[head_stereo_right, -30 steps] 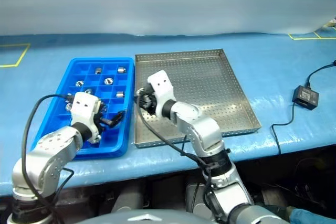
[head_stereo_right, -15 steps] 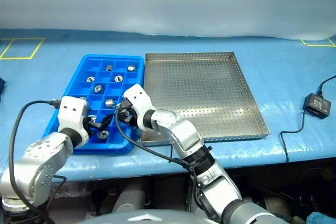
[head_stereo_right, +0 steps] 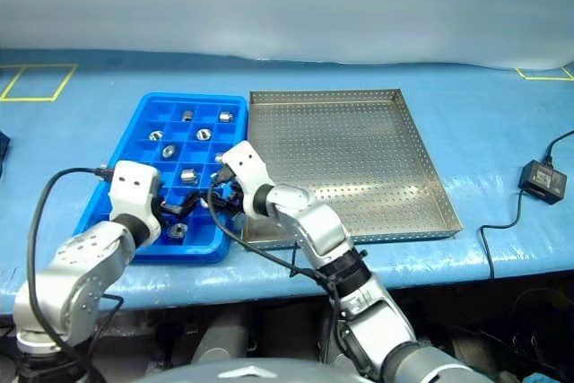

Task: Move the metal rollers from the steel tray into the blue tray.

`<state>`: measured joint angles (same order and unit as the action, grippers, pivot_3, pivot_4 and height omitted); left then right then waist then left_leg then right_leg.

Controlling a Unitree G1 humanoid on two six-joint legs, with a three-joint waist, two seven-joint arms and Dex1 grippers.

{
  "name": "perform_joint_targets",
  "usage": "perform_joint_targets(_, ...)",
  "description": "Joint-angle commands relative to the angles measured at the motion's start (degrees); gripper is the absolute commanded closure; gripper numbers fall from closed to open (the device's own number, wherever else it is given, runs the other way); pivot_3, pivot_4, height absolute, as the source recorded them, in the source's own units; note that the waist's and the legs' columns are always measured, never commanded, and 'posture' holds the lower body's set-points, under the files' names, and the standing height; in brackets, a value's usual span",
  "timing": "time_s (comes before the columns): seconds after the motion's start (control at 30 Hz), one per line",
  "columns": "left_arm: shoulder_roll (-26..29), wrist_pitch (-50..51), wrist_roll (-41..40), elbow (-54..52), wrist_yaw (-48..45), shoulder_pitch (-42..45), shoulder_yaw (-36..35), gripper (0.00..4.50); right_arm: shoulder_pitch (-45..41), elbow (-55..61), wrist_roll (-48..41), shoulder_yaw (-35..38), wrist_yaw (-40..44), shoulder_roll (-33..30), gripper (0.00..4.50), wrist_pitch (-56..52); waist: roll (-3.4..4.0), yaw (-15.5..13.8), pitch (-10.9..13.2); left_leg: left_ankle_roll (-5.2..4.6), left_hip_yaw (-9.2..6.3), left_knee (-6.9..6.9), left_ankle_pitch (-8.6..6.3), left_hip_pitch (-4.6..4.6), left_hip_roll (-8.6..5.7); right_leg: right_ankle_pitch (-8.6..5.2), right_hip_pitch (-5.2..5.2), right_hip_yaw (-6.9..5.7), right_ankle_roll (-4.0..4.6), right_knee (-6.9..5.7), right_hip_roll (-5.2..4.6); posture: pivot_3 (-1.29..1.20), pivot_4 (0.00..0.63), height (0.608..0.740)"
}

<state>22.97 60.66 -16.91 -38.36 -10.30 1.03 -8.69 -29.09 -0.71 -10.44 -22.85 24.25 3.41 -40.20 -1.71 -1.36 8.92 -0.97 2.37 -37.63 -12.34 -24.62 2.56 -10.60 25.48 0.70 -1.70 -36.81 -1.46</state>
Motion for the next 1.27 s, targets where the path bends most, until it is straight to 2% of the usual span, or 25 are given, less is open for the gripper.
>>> perform_joint_targets(0.03, -0.85, -2.66, -0.90, 0.18, -1.72, 2.93, 2.60, 0.41, 0.58, 6.52, 2.05, 0.54, -3.63, 1.06, 0.04, 3.54, 0.00, 0.33, 0.00, 0.00, 0.00, 0.01, 0.00, -0.03, -0.01, 0.00, 0.03, -0.01, 0.00, 0.00, 0.03, 0.06, 0.150, 0.740)
perform_joint_targets(0.2, -2.61, -7.05, 0.06, 4.35, -3.17, 7.43, 7.78, 0.41, 4.70, 14.85, 0.23, 6.74, -2.77, -3.95, 0.04, 2.08, -0.01, 0.44, -0.01, 0.00, 0.00, -0.01, 0.00, -0.04, -0.03, 0.00, -0.03, -0.02, 0.01, 0.02, 0.07, 0.02, 0.150, 0.740)
perform_joint_targets(0.43, -1.72, -12.41, -0.51, 9.63, -8.24, 10.34, 10.45, 0.41, 10.37, 19.76, -4.44, 18.59, -0.51, -15.59, 0.04, -4.22, 0.01, 2.23, 0.00, -0.03, 0.29, -0.03, -0.01, -0.05, -0.06, 0.01, 0.00, 0.04, -0.01, 0.03, 0.02, -0.11, 0.150, 0.740)
perform_joint_targets(0.5, -1.40, -14.00, -0.52, 11.41, -9.52, 10.42, 9.89, 0.07, 11.51, 19.04, -4.07, 19.97, -1.33, -17.49, 0.01, -4.74, 0.02, 3.35, 0.00, -0.03, 0.30, -0.02, -0.01, -0.03, -0.05, 0.00, 0.01, 0.05, 0.00, 0.01, 0.08, -0.12, 0.150, 0.740)
perform_joint_targets(0.57, -1.43, -15.03, -0.72, 13.11, -10.36, 10.50, 8.93, 0.01, 12.46, 19.17, -5.00, 21.77, -2.24, -17.49, 0.01, -4.95, 0.03, 4.61, 0.00, -0.03, 0.34, 0.02, -0.01, 0.03, -0.01, -0.01, 0.03, 0.10, 0.03, -0.02, 0.15, -0.15, 0.150, 0.740)
perform_joint_targets(0.73, -0.56, -15.66, -0.49, 12.99, -11.26, 10.32, 7.95, 0.01, 14.16, 22.31, -5.45, 21.33, -2.05, -18.21, 0.01, -4.32, 0.03, 6.35, 0.00, -0.03, 0.31, 0.02, -0.01, 0.04, 0.03, -0.01, 0.04, 0.17, 0.03, -0.07, 0.23, -0.14, 0.150, 0.740)
perform_joint_targets(1.03, 0.14, -14.98, -0.44, 11.37, -10.98, 7.50, 7.90, 0.01, 13.11, 23.71, -6.96, 21.73, -0.57, -19.97, 0.01, -4.29, 0.03, 6.40, 0.00, -0.03, 0.30, -0.05, -0.01, 0.04, -0.04, 0.02, 0.02, 0.22, -0.05, -0.05, 0.11, -0.14, 0.150, 0.740)
perform_joint_targets(1.27, -0.05, -14.43, -0.42, 11.83, -10.97, 8.58, 8.48, 0.01, 13.71, 25.09, -7.63, 21.01, 0.30, -20.52, 0.01, -3.78, 0.03, 6.41, 0.00, -0.03, 0.30, -0.05, -0.01, 0.04, -0.04, 0.02, 0.02, 0.21, -0.05, -0.06, 0.13, -0.14, 0.150, 0.740)
